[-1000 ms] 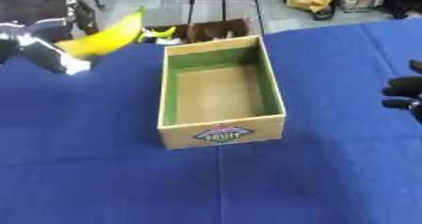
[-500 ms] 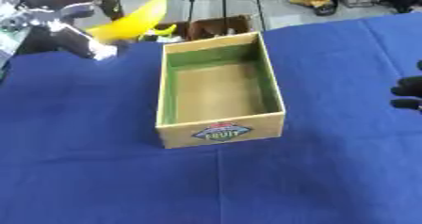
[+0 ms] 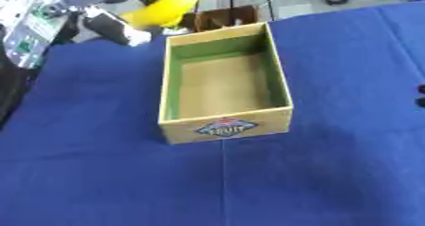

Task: Pick up objects on the table and place them in the box.

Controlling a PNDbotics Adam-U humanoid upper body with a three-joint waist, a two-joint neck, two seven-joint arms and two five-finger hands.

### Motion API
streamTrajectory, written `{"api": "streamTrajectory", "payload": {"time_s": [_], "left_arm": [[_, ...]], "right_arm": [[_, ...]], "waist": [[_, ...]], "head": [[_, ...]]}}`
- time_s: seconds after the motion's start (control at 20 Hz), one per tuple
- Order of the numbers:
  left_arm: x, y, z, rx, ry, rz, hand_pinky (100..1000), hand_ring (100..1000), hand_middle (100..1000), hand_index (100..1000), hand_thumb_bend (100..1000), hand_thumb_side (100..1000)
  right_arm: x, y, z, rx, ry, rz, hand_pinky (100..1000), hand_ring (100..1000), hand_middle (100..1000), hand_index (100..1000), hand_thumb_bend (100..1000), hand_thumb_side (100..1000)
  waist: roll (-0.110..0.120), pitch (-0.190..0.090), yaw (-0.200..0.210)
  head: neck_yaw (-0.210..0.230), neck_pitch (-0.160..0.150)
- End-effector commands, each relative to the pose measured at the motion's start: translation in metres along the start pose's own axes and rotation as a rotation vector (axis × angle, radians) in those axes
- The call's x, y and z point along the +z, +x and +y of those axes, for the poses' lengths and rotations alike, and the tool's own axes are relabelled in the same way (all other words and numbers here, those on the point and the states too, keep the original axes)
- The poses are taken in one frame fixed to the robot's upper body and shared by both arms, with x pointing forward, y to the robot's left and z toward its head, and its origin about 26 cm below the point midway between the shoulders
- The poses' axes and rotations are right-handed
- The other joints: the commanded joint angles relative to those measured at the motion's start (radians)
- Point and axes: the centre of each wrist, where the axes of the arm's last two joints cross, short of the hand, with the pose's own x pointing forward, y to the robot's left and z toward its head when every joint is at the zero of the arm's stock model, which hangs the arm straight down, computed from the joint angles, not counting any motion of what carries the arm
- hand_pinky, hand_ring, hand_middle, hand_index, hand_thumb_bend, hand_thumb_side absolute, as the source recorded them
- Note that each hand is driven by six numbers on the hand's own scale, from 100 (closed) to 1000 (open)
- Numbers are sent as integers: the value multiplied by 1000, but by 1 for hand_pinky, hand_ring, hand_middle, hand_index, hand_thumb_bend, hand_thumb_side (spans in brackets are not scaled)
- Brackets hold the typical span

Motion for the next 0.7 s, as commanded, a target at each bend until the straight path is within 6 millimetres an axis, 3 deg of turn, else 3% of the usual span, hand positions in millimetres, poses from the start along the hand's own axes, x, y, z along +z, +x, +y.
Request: {"api": "streamTrajectory", "payload": {"time_s": [0.05,0.7], "left_arm": [[-2,-4,15,-18,44,13,349,594,520,619,100,578],[-36,11,-1,42,31,-1,337,588,512,613,100,585]], "right_arm": [[-6,9,-1,-1,15,-42,630,677,630,827,100,1000],[-11,12,3,-13,29,-66,632,678,629,826,100,1000]], "waist": [[-7,-13,-4],[-4,16,-43]], "head": [[22,-1],[45,-30]]}}
